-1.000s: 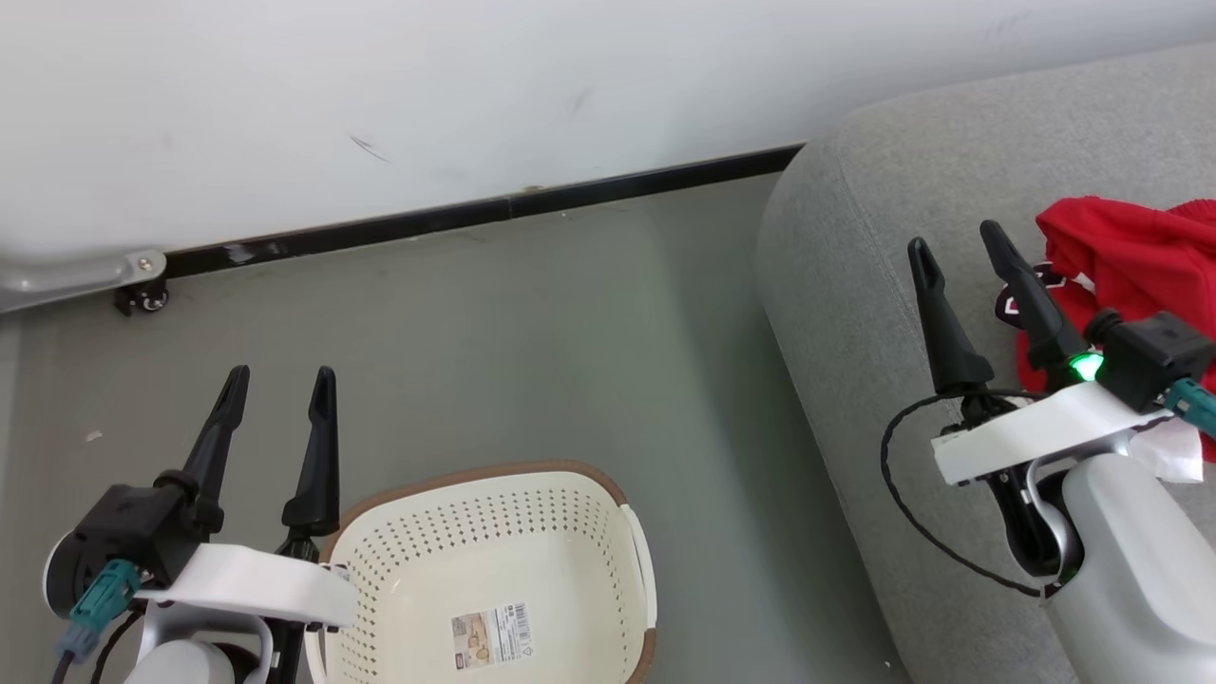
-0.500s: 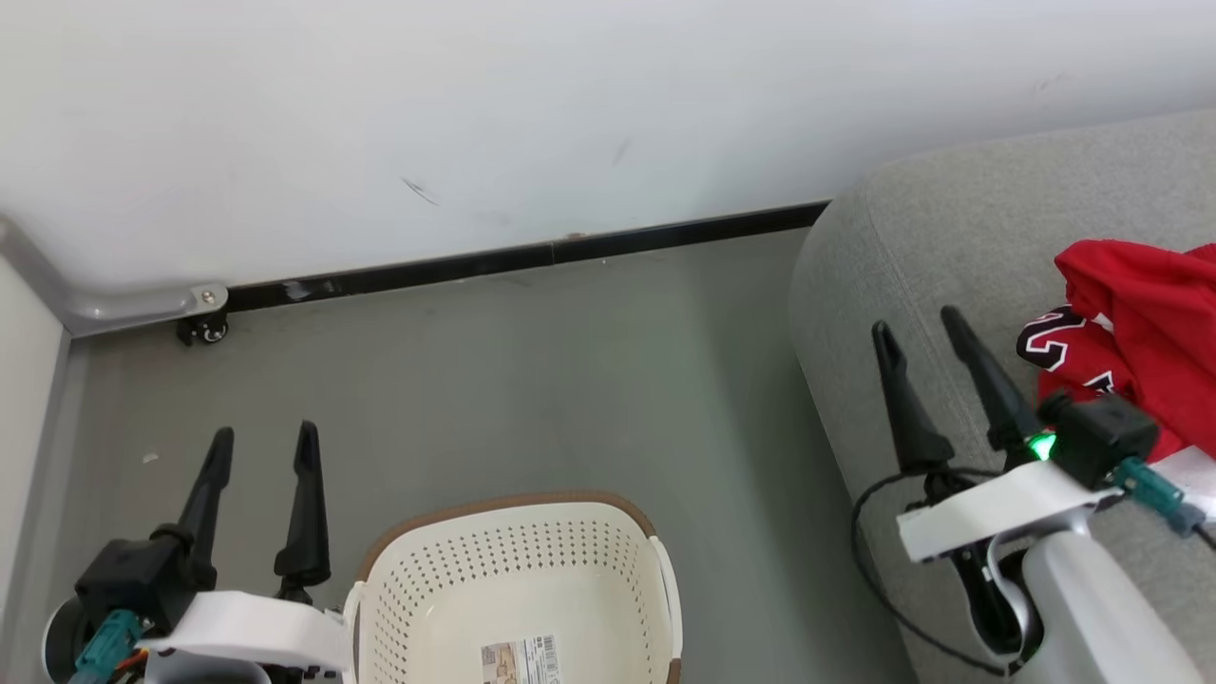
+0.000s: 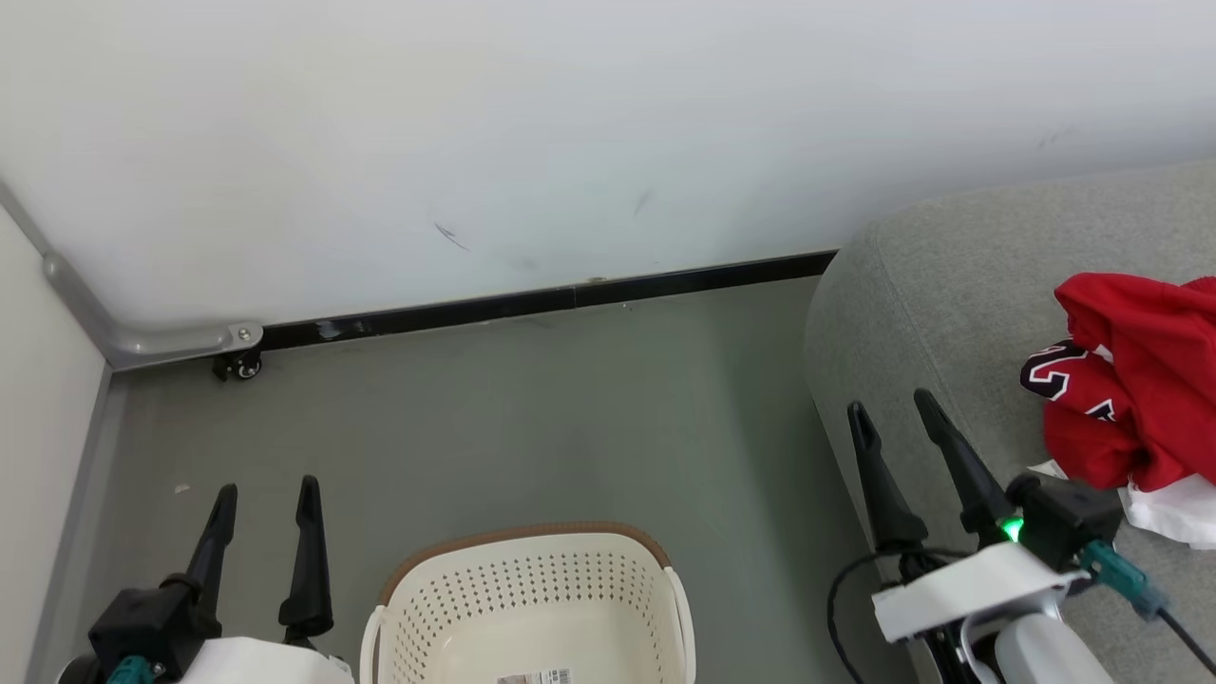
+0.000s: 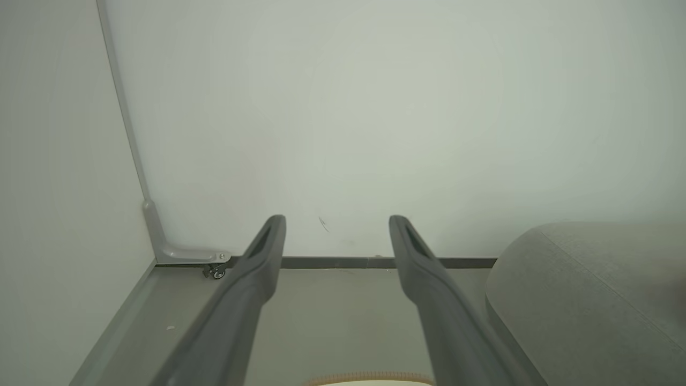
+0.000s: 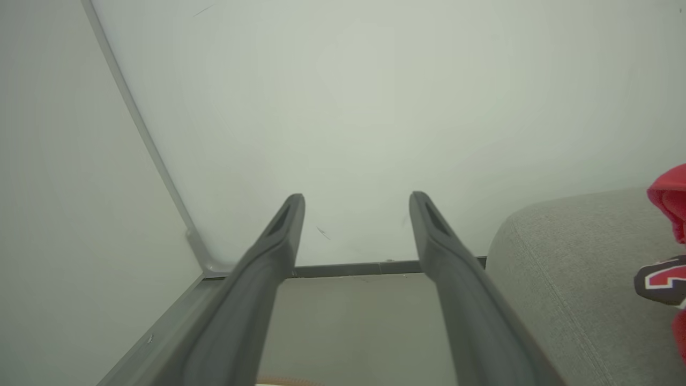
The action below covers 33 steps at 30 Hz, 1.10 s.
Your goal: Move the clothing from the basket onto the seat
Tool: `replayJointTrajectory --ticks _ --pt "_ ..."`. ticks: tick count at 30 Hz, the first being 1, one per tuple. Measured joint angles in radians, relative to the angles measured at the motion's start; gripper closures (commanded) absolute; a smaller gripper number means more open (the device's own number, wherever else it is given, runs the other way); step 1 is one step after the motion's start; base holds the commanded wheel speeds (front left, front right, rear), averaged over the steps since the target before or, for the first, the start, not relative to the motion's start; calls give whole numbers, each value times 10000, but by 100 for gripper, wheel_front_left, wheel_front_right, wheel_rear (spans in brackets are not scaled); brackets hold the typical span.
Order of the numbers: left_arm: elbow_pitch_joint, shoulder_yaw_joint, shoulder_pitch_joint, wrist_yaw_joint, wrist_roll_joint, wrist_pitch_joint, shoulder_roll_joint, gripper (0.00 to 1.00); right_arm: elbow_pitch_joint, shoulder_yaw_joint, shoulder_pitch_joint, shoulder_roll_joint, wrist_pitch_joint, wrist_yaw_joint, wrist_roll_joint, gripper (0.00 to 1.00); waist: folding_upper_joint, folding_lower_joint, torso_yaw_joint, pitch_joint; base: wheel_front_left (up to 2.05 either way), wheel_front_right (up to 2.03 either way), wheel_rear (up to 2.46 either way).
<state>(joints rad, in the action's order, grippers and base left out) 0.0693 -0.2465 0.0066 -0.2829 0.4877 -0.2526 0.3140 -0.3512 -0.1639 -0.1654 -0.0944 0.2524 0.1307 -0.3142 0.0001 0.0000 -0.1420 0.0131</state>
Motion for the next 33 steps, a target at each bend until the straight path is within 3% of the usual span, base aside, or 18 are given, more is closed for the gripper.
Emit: replayJointTrajectory --ticks 33 --pt "-40 153 1213 -44 -700 0 -387 0 518 686 2114 416 -79 0 679 0 0 0 -102 -984 0 0 0"
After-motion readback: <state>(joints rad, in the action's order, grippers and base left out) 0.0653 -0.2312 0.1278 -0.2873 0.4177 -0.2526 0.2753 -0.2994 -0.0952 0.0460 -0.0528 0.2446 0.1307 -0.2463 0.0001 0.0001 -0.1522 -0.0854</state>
